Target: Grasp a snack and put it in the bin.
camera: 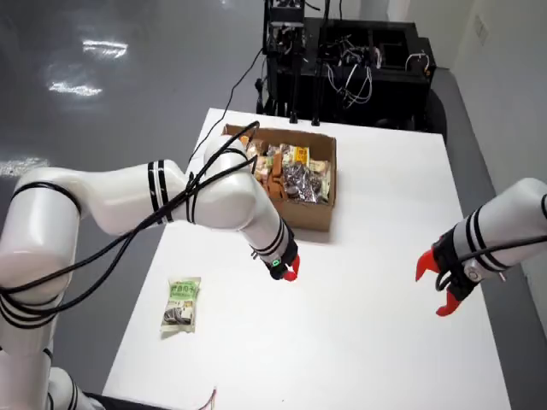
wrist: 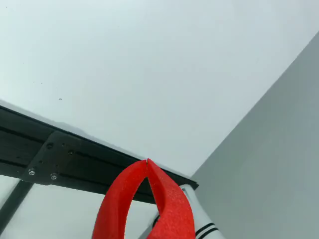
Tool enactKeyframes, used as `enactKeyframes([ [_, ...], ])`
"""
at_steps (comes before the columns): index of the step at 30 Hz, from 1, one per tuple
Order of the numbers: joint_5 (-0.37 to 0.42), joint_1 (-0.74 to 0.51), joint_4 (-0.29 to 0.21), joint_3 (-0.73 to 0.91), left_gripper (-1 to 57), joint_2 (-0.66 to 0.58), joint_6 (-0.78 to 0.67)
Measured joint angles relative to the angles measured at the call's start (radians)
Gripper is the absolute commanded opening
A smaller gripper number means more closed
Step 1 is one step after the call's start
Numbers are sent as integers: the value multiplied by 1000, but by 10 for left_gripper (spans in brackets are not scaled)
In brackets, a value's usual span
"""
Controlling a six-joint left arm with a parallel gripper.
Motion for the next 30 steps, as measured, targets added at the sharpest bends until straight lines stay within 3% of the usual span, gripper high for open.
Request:
enactKeyframes([
  [25, 1, 26, 3, 47, -2, -32, 44],
  [30, 1, 51, 4, 107, 24, -74, 22],
])
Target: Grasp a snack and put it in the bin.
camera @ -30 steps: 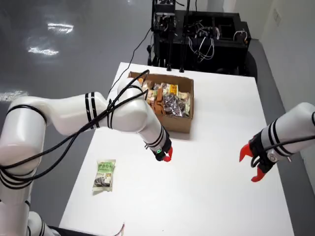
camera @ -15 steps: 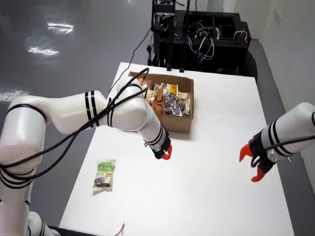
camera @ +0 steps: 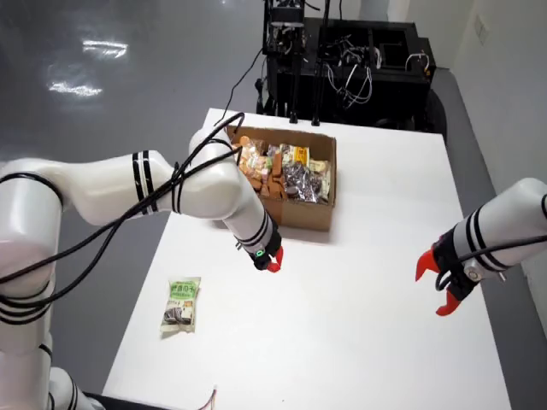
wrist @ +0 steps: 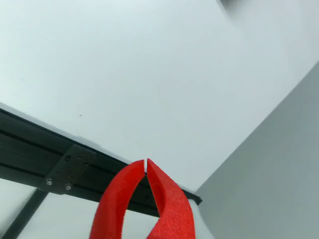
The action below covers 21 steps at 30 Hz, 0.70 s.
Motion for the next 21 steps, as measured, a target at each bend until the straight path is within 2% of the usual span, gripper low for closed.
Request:
enactKeyframes([
  [7, -8, 39, 2, 115, 97, -84, -22],
  [16, -63, 53, 16, 263, 279, -195, 13],
  [21, -87, 61, 20, 311, 346, -214, 63],
])
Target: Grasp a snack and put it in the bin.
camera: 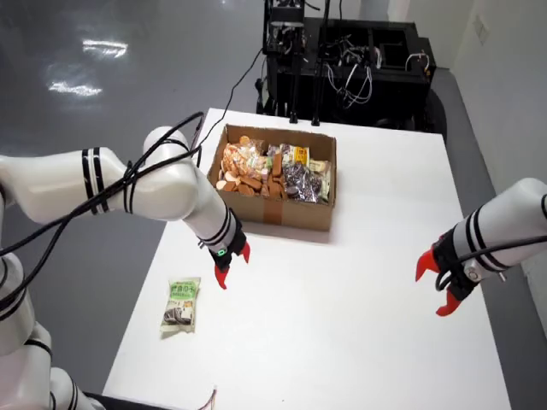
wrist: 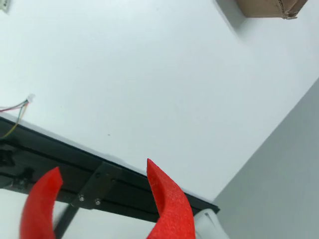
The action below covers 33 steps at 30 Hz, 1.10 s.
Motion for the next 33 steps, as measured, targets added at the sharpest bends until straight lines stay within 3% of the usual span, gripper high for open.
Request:
enactKeyframes([
  [7, -11, 32, 1, 22, 402, 34, 83],
  [17, -13, 103, -9, 43, 389, 107, 237],
  [23, -9, 145, -20, 61, 411, 118, 300],
  [33, 5, 190, -18, 78, 517, 170, 397],
])
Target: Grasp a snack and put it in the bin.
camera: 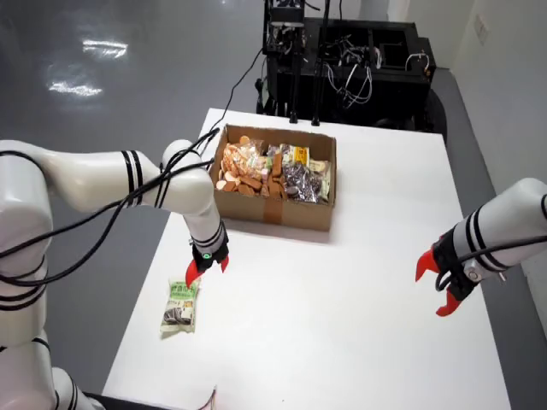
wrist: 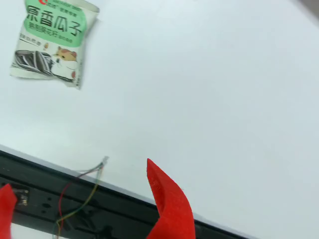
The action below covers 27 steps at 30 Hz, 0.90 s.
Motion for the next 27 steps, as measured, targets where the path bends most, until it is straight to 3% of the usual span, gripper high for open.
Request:
enactKeyframes([
  [12, -66, 18, 57, 17, 560, 150, 36],
  [27, -140, 139, 102, 40, 568, 262, 41],
])
